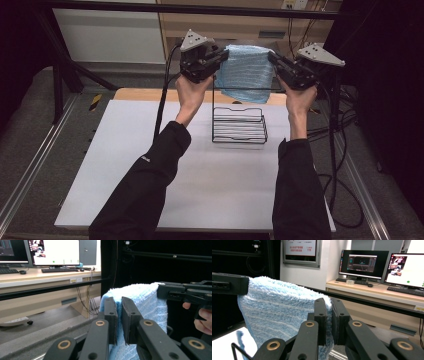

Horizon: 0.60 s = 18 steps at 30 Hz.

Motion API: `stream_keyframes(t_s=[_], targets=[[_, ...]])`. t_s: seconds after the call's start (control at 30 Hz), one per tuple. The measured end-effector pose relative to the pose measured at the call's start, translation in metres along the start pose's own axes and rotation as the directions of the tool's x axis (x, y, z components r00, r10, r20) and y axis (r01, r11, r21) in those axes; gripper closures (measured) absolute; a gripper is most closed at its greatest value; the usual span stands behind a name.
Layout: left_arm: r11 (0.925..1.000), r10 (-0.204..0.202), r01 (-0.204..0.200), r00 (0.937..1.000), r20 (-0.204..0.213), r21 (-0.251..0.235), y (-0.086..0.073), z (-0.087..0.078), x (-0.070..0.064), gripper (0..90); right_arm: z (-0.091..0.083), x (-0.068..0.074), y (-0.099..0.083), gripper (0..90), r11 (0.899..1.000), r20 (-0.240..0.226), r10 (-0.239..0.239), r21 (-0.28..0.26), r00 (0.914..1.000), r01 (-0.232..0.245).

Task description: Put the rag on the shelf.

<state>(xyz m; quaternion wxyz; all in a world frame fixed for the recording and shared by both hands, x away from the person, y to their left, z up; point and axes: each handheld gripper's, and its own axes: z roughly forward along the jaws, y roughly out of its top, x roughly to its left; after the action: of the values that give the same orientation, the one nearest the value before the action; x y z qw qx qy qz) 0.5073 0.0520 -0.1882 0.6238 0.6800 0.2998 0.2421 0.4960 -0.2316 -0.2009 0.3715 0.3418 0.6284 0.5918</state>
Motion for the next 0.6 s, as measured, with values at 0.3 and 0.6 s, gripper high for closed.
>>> stream_keyframes(t_s=[0.3, 0.6], targets=[[0.9996, 0.004, -0.004, 0.9999, 0.01, 0.029, -0.012, -0.002, 0.002, 83.0, -0.003, 0.003, -0.012, 84.1, 1.0, -0.012, -0.006, 0.022, 0.9999, 0.006], [0.9993, 0.009, -0.01, 0.999, 0.044, 0.035, -0.015, -0.014, 0.0, 83.0, -0.014, 0.012, -0.016, 84.0, 1.0, -0.037, -0.006, 0.026, 0.9993, 0.007]])
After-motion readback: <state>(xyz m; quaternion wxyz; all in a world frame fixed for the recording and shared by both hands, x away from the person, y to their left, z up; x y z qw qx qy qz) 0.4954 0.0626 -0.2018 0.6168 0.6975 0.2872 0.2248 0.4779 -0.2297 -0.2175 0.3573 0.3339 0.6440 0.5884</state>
